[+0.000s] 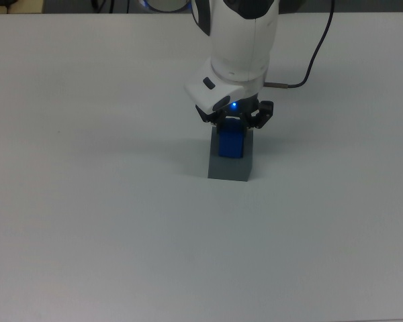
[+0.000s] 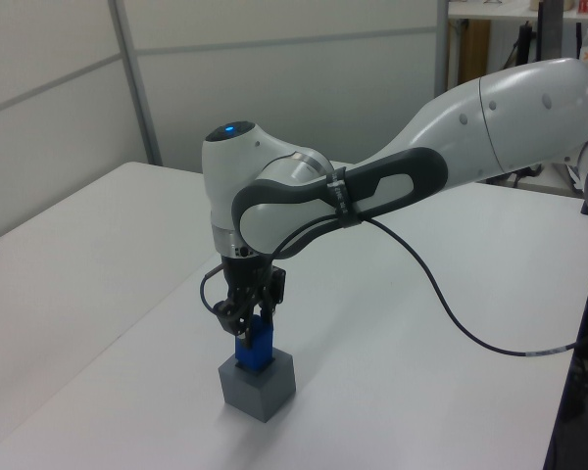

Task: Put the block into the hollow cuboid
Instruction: 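Lower the blue block down into the grey cube's opening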

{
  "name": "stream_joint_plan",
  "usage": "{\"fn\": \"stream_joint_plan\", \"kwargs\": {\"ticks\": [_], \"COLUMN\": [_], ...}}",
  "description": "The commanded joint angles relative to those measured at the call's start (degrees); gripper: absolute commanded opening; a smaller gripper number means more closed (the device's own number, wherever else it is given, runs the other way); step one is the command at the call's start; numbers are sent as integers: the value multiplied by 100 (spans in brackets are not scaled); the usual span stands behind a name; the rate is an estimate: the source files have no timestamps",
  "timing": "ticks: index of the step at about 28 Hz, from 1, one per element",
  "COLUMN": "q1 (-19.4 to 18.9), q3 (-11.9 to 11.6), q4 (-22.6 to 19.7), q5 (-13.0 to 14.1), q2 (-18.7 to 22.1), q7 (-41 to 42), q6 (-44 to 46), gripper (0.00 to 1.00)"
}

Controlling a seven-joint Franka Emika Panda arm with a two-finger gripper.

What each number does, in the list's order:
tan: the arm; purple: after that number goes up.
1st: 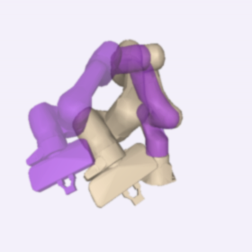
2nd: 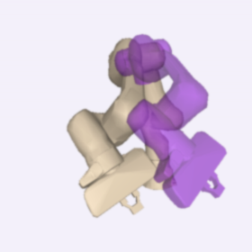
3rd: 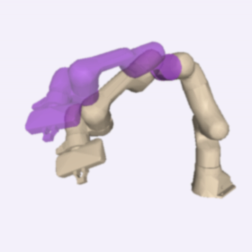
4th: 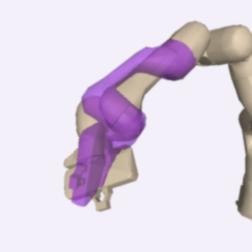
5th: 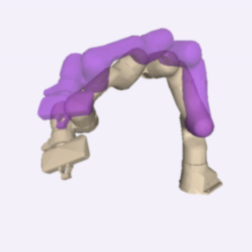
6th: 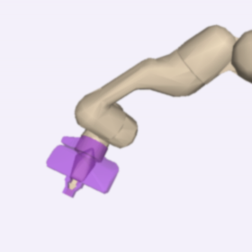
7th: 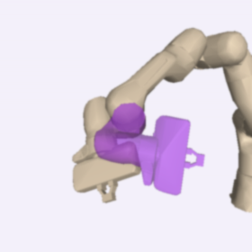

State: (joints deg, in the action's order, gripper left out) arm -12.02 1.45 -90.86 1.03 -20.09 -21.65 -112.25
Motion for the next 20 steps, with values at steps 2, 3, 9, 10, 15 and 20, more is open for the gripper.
{"fn": "stream_joint_plan", "kwargs": {"ticks": [2,3,9,10,15,20], "q1": [-20,-20,-134,-134,-134,-134], "q3": [-4,-4,4,4,4,-4], "q4": [112,103,59,59,24,24], "q5": [73,73,64,64,64,64], "q2": [-74,-74,-65,-65,-65,-74], "q7": [-112,-112,-112,-112,-120,-120], "q6": [-95,-95,-25,-16,10,19], "gripper": [21,21,22,22,23,25]}}
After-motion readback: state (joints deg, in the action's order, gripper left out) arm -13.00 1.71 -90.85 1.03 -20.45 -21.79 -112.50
